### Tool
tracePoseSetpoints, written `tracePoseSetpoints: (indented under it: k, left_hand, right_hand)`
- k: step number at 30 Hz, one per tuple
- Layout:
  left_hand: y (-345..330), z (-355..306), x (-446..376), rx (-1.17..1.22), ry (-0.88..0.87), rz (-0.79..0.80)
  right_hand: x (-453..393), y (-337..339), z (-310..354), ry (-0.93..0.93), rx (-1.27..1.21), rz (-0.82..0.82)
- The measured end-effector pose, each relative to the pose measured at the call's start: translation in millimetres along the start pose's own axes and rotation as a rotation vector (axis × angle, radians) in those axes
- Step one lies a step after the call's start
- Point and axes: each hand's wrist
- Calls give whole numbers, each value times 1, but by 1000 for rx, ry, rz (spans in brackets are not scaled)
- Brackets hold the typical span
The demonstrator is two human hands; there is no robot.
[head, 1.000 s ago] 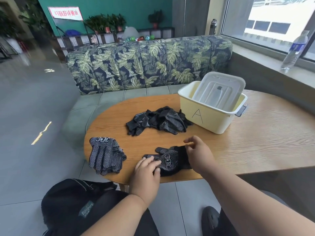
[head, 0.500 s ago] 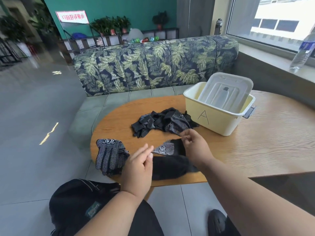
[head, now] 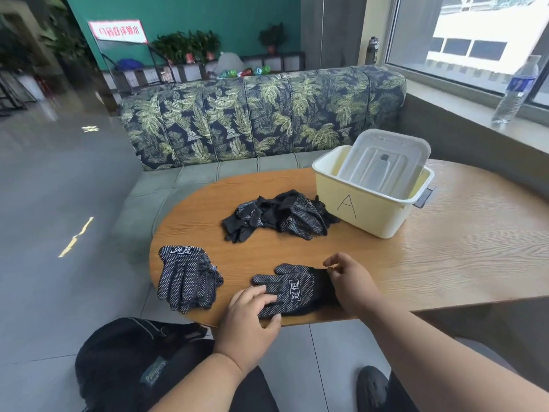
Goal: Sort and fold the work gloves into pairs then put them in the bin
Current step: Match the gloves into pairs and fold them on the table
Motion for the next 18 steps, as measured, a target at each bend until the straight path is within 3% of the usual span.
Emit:
tracePoseSetpoints:
  k: [8, 13, 18]
  left_hand:
    - [-2, 9, -2, -68, 15, 54]
    - [-5, 8, -1, -235, 18, 64]
    - [-4, 10, 2, -197, 23, 46]
  right_hand:
    - [15, 5, 0, 59, -123, -48]
    - [18, 5, -6, 107, 5, -54]
    - [18, 2, -15, 155, 88, -58]
Point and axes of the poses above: each hand's wrist, its own x-axis away from the middle knuckle, its own y-axis out of the back of the hand, z = x × y, and after that the axes turned 11 degrees about y, right-handed
